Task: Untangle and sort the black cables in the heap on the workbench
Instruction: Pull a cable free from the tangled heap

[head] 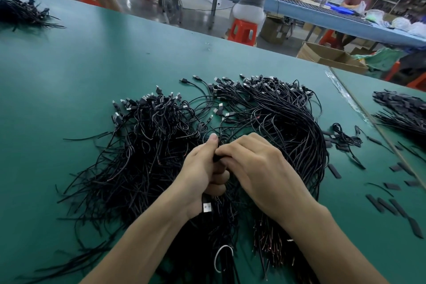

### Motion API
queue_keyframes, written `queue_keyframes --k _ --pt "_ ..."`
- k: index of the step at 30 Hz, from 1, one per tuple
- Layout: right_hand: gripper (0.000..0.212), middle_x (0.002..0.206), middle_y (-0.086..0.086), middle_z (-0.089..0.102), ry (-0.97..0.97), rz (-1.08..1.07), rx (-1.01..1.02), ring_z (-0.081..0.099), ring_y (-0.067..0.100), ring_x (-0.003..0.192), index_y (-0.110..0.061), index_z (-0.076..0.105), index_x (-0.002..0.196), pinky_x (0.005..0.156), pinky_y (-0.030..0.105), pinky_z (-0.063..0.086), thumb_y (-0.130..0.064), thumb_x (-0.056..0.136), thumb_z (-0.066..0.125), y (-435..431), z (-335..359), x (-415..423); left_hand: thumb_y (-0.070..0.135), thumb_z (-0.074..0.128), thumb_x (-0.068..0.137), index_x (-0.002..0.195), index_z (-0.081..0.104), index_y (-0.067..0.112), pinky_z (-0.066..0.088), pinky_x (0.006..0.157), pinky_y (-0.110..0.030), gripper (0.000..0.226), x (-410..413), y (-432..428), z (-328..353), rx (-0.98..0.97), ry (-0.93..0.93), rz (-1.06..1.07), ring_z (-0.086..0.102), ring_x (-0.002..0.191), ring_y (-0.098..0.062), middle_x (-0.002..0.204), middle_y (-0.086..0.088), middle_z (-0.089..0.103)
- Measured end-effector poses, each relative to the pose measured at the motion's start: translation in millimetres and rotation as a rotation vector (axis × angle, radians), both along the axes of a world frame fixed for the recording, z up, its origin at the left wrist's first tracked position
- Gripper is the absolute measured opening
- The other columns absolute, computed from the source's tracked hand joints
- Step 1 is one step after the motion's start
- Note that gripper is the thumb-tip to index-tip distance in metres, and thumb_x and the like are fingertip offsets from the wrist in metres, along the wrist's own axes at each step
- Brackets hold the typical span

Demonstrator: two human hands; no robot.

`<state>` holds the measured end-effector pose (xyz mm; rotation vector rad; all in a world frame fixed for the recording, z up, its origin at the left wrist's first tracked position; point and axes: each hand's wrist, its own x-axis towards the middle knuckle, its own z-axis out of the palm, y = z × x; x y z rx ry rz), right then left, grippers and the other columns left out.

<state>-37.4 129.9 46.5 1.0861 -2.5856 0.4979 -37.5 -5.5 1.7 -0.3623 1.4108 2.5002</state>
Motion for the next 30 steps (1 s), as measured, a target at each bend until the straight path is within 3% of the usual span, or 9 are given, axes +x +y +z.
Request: queue_keyframes --k 4,10,15,21,24,28,30 --pt "0.022 0.096 0.002 0.068 -0.049 0.041 0.079 0.060 0.022 0.091 -0.013 0.072 0.114 0.080 0.041 0.055 -0.012 0.092 0.069 4.2 4.5 -6.4 0.045 0.044 0.104 0.074 0.047 0.014 0.021 0.032 -0.011 0.043 -0.8 -2.2 -1.8 0.005 -0.103 -0.016 0.030 0.034 -0.006 0.049 0.003 0.041" --pt "0.018 0.093 0.001 0.067 -0.051 0.060 0.084 0.060 0.022 0.089 -0.013 0.075 0.109 0.076 0.040 0.055 -0.013 0.091 0.070 2.1 2.8 -9.0 0.046 0.047 0.102 0.068 0.049 0.014 0.018 0.030 -0.010 0.047 -0.6 -8.0 -0.3 0.006 -0.188 -0.100 0.028 0.034 -0.005 0.049 0.004 0.039" --pt "0.008 0.088 0.003 0.063 -0.019 0.070 0.075 0.058 0.024 0.085 -0.010 0.074 0.097 0.068 0.042 0.054 -0.012 0.092 0.069 3.0 -2.0 -10.7 0.043 0.047 0.102 0.050 0.046 0.018 0.016 0.026 -0.010 0.058 -0.7 -10.2 -0.1 0.171 -0.260 -0.245 0.021 0.034 -0.002 0.048 0.007 0.028" --pt "0.015 0.091 0.000 0.059 0.101 -0.002 0.110 0.053 0.019 0.084 -0.012 0.069 0.094 0.074 0.035 0.052 -0.021 0.097 0.056 2.7 -9.7 -12.9 0.041 0.048 0.101 0.053 0.050 0.013 0.017 0.022 -0.012 0.055 -3.7 -12.5 2.6 0.418 -0.322 -0.286 0.023 0.029 -0.002 0.045 0.007 0.028" --pt "0.012 0.091 -0.002 0.058 0.071 -0.123 0.028 0.052 0.019 0.085 -0.014 0.065 0.094 0.076 0.037 0.051 -0.019 0.098 0.055 -1.8 -17.5 -11.1 0.043 0.050 0.099 0.060 0.055 0.012 0.019 0.023 -0.012 0.050 -3.1 -5.8 4.6 0.464 -0.253 -0.155 0.024 0.030 -0.002 0.048 0.006 0.030" --pt "0.013 0.095 -0.010 0.057 -0.127 -0.302 -0.273 0.053 0.010 0.091 -0.020 0.063 0.096 0.080 0.027 0.049 -0.024 0.099 0.051 -12.8 -31.3 -3.6 0.037 0.046 0.103 0.072 0.049 0.015 0.026 0.029 -0.015 0.038 0.3 8.0 -0.2 0.214 0.022 0.046 0.028 0.035 -0.004 0.051 0.005 0.035" --pt "0.011 0.095 -0.011 0.057 -0.226 -0.348 -0.436 0.059 0.005 0.085 -0.023 0.062 0.094 0.073 0.020 0.053 -0.019 0.100 0.054 -16.8 -32.9 -0.9 0.034 0.045 0.105 0.074 0.045 0.017 0.027 0.034 -0.017 0.035 2.3 10.7 -2.7 0.088 0.124 0.090 0.030 0.042 -0.006 0.056 0.005 0.039"
